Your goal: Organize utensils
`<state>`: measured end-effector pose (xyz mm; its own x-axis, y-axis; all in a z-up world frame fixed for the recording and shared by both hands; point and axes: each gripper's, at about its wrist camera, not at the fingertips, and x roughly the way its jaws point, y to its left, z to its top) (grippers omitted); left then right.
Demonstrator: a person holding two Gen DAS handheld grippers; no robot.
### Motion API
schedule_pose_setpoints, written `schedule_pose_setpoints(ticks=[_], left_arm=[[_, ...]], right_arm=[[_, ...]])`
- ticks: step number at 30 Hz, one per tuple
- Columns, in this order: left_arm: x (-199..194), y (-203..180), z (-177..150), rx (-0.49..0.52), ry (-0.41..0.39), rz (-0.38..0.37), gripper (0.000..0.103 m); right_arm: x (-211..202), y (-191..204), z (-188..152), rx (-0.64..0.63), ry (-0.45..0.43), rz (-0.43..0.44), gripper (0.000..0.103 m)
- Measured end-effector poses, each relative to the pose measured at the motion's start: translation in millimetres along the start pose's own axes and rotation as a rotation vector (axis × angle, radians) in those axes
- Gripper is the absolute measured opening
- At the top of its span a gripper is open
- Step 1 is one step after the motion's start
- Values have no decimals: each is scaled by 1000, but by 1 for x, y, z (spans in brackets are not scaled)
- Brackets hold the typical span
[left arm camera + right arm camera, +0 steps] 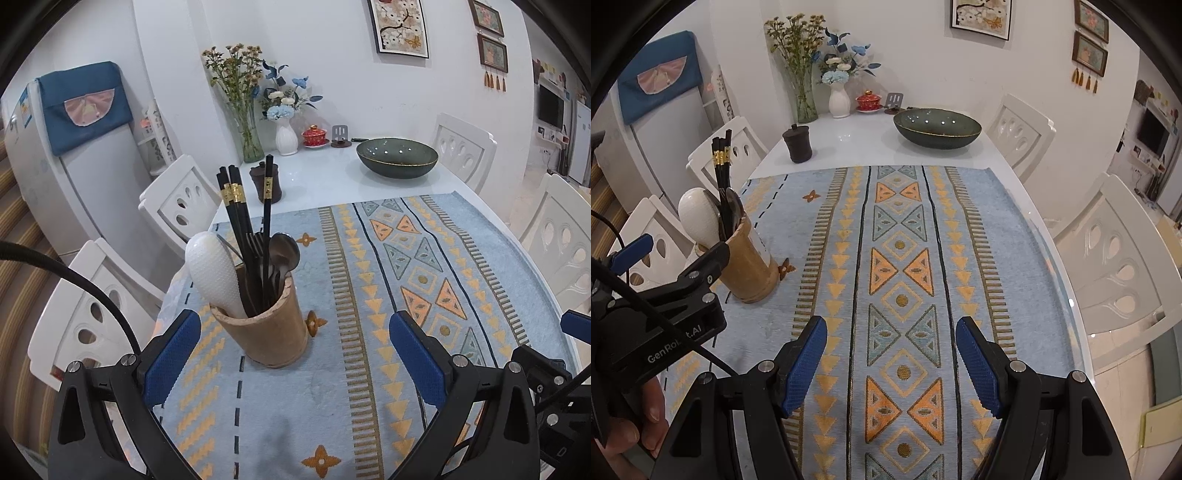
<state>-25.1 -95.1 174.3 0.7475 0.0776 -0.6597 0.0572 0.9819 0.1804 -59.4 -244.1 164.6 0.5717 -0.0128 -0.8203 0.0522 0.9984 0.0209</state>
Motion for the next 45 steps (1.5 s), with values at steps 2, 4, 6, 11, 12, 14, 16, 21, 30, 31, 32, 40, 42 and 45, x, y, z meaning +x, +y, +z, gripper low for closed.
schedule_pose_setpoints(ticks=[2, 4, 6, 11, 12, 14, 16, 21, 30, 31, 32, 40, 42, 45], left_arm=[[0, 2, -2, -8, 1, 1, 102], [0, 4, -4, -16, 3, -3, 102], [-1, 7, -6, -26, 6, -8, 102], [1, 11, -8, -36, 14, 1, 102], [1, 12, -9, -39, 15, 3, 102], [1, 12, -9, -42, 17, 5, 102], [2, 12, -10, -43, 20, 1, 102], [3, 15, -11, -54, 25, 6, 102], [4, 22, -16, -68, 36, 14, 102], [4, 23, -16, -69, 37, 15, 102], [5, 23, -16, -69, 39, 17, 102], [7, 29, -20, -107, 41, -18, 102], [8, 30, -23, -106, 41, -11, 102], [11, 29, -28, -82, 47, 4, 102]], right_arm=[[1, 1, 0, 0, 6, 8, 70], [2, 2, -1, 0, 12, 13, 70], [4, 3, -2, -3, 19, 15, 70], [7, 8, -3, -9, 35, 33, 70], [7, 9, -3, -12, 35, 35, 70], [8, 10, -3, -19, 37, 37, 70], [9, 12, -3, -25, 41, 38, 70], [14, 14, -5, -19, 63, 54, 70], [20, 18, -5, -15, 81, 63, 70], [21, 18, -5, -13, 83, 62, 70], [22, 18, -6, -8, 87, 65, 70], [27, 22, -6, -2, 78, 38, 70], [29, 21, -7, 7, 71, 29, 70], [35, 21, -8, 24, 89, 33, 70]])
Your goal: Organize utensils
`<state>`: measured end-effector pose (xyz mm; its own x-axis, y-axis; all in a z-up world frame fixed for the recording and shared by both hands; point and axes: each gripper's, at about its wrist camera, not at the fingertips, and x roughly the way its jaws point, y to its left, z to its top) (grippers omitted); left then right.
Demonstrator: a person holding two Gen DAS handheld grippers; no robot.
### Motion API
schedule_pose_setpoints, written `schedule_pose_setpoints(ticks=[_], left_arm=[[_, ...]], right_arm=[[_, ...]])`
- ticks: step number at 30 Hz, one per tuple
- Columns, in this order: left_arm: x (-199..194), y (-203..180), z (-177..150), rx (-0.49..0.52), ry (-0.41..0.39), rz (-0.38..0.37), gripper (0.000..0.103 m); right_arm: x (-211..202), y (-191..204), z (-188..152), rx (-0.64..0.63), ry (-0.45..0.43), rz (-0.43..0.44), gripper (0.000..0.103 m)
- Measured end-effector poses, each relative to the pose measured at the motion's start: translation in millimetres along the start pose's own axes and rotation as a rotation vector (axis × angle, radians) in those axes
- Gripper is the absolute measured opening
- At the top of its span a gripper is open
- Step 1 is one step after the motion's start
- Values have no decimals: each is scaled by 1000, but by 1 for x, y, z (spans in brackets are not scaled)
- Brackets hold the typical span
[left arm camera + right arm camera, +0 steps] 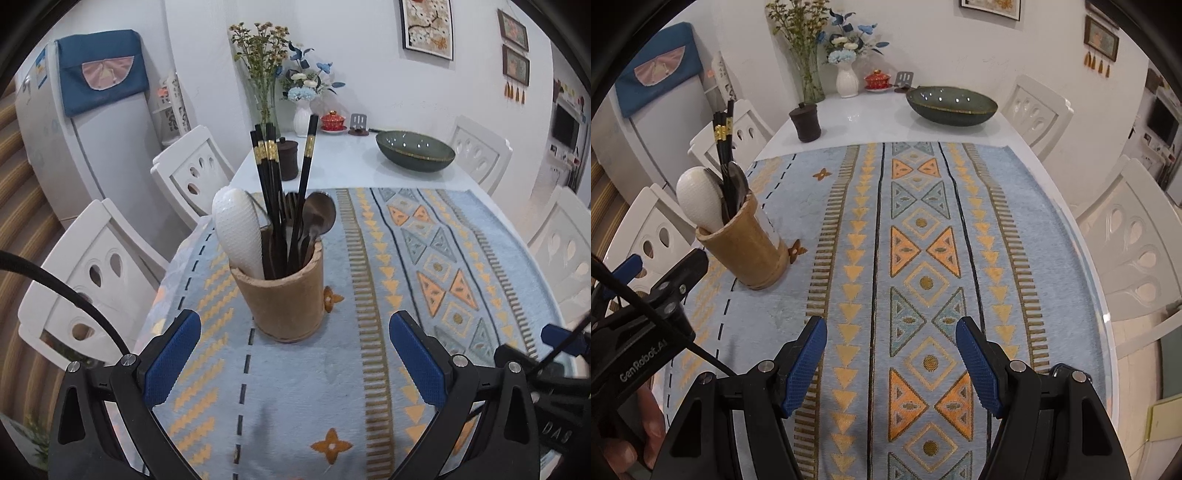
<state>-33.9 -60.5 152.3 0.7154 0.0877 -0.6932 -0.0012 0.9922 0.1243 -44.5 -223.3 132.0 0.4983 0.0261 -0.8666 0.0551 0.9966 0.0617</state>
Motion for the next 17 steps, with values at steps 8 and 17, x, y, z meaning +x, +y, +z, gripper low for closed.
schedule_pose_setpoints(ticks=[8, 17], left_arm=[[9, 2, -9, 24, 6, 27, 102], [29, 13, -16, 11, 1, 68, 102]], right_arm=[[5, 6, -4, 21, -25, -27, 70], [24, 19, -7, 5, 2, -25, 70]])
